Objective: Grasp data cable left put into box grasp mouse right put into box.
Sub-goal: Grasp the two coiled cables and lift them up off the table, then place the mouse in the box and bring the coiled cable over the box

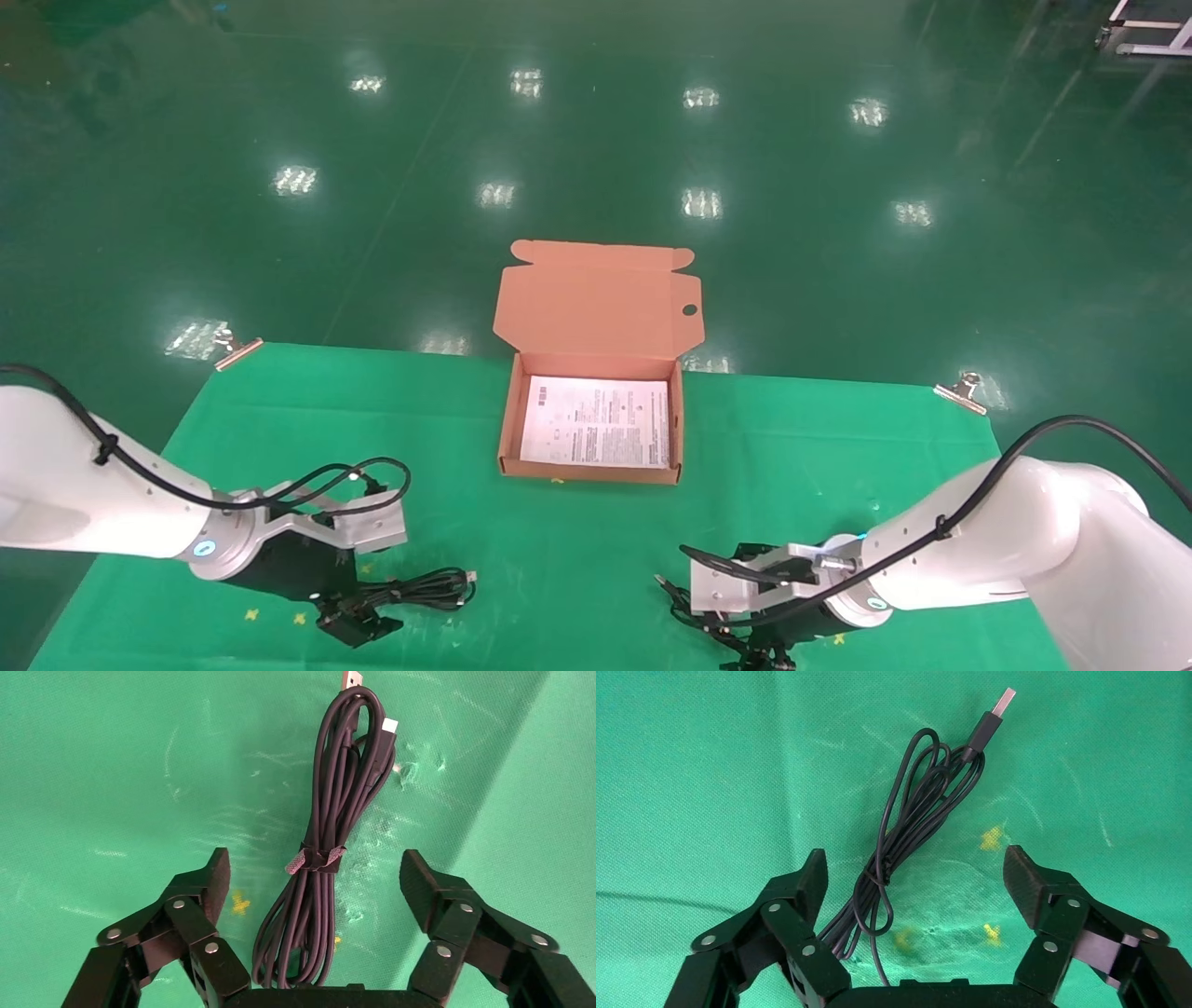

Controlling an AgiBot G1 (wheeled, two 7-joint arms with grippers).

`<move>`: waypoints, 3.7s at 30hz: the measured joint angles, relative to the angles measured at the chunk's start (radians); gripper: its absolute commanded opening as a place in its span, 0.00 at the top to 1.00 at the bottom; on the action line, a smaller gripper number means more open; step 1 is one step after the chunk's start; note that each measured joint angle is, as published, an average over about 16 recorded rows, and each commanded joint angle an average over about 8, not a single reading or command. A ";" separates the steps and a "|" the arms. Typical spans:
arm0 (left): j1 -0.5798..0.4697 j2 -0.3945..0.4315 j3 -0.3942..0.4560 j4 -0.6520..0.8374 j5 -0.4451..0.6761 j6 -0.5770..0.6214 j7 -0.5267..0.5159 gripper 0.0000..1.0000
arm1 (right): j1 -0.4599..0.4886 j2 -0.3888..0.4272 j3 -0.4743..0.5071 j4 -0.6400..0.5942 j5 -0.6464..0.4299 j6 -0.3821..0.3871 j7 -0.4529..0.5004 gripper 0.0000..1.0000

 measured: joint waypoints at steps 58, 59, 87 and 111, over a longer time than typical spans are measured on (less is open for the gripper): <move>-0.149 -0.173 0.048 -0.481 0.225 -0.004 -0.228 1.00 | 0.308 0.151 0.178 0.030 0.129 -0.018 0.165 1.00; -0.156 -0.178 0.049 -0.512 0.244 -0.012 -0.251 1.00 | 0.328 0.145 0.185 0.026 0.136 -0.012 0.167 1.00; -0.298 -0.070 -0.011 -0.608 0.475 -0.305 -0.445 1.00 | 0.689 -0.143 0.257 -0.304 0.337 0.152 -0.016 1.00; -0.266 -0.148 0.034 -0.691 0.659 -0.127 -0.656 1.00 | 0.563 -0.150 0.084 -0.267 0.451 0.207 -0.006 1.00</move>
